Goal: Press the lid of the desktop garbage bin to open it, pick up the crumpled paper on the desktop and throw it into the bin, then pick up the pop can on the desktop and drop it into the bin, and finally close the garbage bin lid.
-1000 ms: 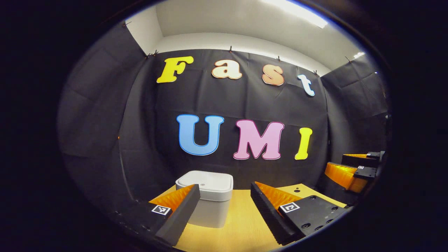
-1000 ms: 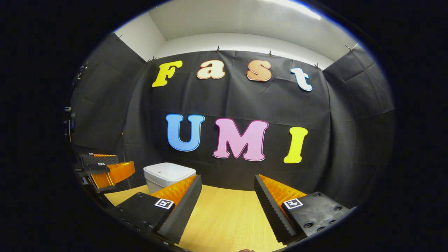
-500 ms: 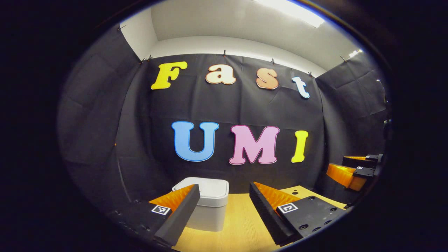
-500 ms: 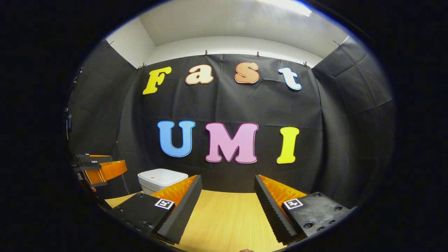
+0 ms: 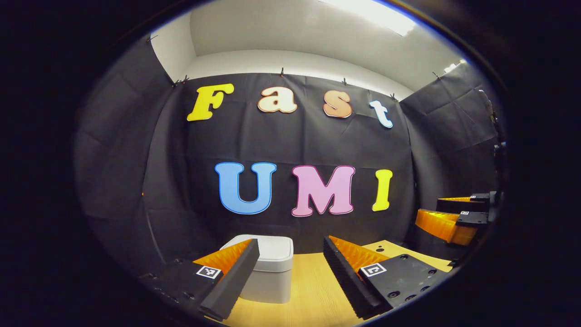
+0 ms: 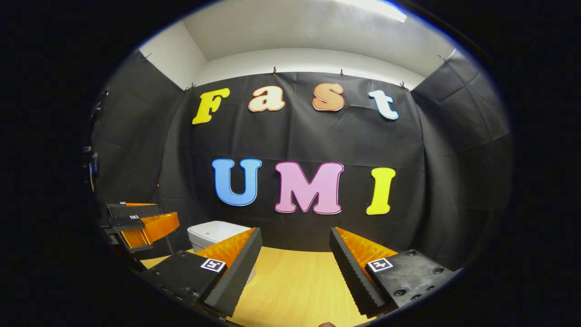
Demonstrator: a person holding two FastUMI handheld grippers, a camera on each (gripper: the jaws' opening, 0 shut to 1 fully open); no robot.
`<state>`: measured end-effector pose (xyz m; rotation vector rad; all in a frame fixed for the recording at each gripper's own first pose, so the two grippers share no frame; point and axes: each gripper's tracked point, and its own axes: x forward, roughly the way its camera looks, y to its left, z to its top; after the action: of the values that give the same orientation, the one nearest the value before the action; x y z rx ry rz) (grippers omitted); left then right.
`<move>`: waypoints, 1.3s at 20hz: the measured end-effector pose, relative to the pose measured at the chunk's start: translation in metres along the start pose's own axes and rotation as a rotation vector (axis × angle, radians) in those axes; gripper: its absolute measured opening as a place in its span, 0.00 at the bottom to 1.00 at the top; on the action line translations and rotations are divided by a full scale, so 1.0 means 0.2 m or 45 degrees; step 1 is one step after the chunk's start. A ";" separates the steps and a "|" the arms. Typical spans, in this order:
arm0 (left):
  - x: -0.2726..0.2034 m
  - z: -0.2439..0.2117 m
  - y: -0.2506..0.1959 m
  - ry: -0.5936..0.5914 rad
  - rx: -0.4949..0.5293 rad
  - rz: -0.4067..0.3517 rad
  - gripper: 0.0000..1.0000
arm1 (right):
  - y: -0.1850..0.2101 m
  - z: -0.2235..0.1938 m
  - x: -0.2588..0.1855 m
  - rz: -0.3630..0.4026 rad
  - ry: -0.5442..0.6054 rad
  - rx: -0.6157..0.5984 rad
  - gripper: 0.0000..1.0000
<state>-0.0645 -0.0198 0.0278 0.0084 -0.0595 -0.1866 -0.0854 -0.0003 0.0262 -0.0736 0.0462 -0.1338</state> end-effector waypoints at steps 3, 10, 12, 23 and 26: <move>-0.02 -0.01 0.01 -0.002 0.021 0.001 0.95 | 0.03 0.02 0.01 0.014 -0.011 0.010 0.97; 0.00 -0.02 -0.02 -0.011 0.009 0.017 0.95 | 0.06 -0.01 0.05 0.053 -0.002 -0.002 0.97; 0.01 -0.01 -0.01 -0.024 0.006 0.022 0.95 | 0.08 0.00 0.07 0.066 -0.003 0.003 0.97; 0.06 -0.08 -0.04 0.037 0.055 0.011 0.95 | 0.05 -0.03 0.08 0.066 0.005 0.002 0.97; 0.08 -0.07 -0.06 0.030 0.067 0.009 0.95 | 0.03 -0.03 0.07 0.063 0.001 0.018 0.97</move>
<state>-0.0495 -0.0346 0.0140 0.0629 -0.0406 -0.1777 -0.0713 0.0037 0.0192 -0.0579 0.0475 -0.0850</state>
